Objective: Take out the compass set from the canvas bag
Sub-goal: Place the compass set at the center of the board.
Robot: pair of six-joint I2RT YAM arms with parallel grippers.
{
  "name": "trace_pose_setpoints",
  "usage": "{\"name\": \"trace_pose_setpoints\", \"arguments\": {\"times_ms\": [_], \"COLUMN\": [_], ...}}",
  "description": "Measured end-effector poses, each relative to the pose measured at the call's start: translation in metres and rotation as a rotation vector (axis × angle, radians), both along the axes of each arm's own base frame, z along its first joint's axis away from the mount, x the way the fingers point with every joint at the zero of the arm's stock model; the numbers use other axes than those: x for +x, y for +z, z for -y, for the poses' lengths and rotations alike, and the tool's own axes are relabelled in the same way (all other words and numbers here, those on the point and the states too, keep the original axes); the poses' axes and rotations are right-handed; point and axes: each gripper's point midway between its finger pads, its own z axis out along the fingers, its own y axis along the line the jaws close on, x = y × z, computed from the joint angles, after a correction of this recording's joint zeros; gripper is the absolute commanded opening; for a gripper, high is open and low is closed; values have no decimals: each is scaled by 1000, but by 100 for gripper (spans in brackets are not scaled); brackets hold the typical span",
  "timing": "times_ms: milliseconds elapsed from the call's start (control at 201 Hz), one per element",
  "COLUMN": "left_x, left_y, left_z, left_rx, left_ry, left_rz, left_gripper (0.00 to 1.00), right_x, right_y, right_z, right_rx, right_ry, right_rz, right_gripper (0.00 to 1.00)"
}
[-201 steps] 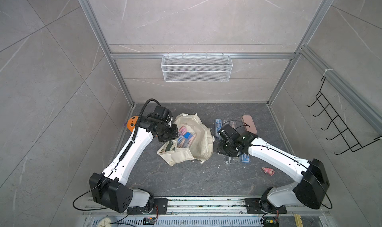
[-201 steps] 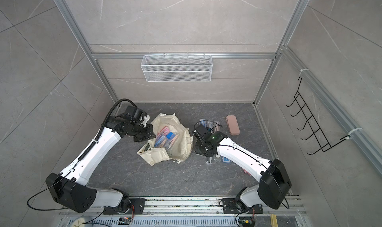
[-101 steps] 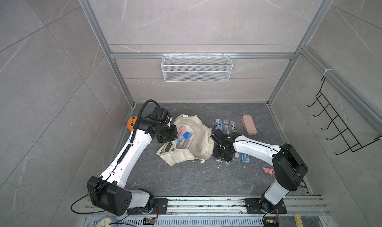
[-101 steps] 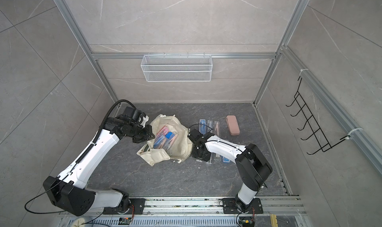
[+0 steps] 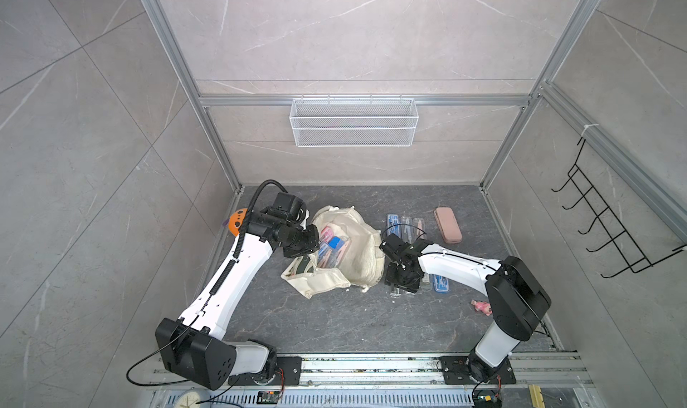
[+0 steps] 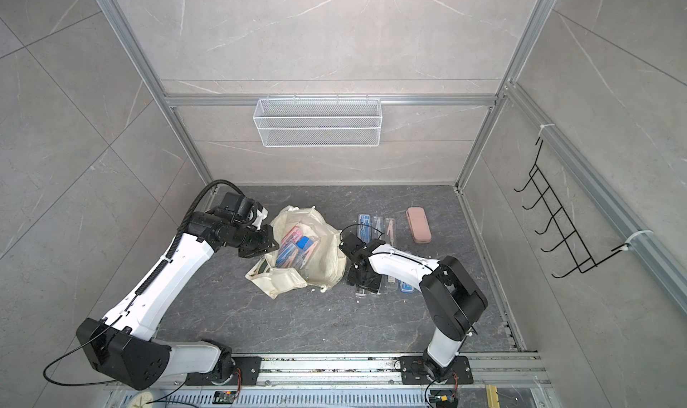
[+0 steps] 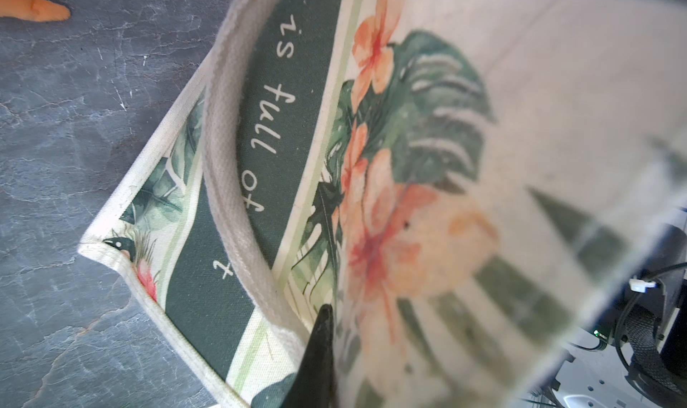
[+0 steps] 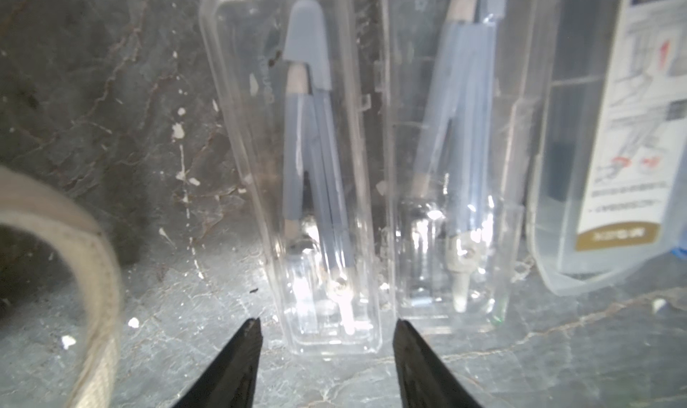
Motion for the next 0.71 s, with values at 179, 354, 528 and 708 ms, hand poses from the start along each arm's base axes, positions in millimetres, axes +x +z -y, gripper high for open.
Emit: {"name": "trace_pose_setpoints", "arguments": {"times_ms": [179,354,528,708], "left_x": [0,-1,-2,-2], "left_y": [0,2,2,2], "left_z": [1,4,5,5], "left_rx": [-7,-22,-25,-24], "left_ry": [-4,-17,-25,-29], "left_rz": [-1,-2,-1,1], "left_gripper": [0,0,0,0], "right_x": [3,10,19,16], "right_y": [35,80,112,154], "right_z": [0,-6,-17,-55], "right_rx": [45,131,180,234], "right_ry": [-2,-2,30,159], "right_rz": [71,175,250,357], "right_gripper": [59,52,50,48]}}
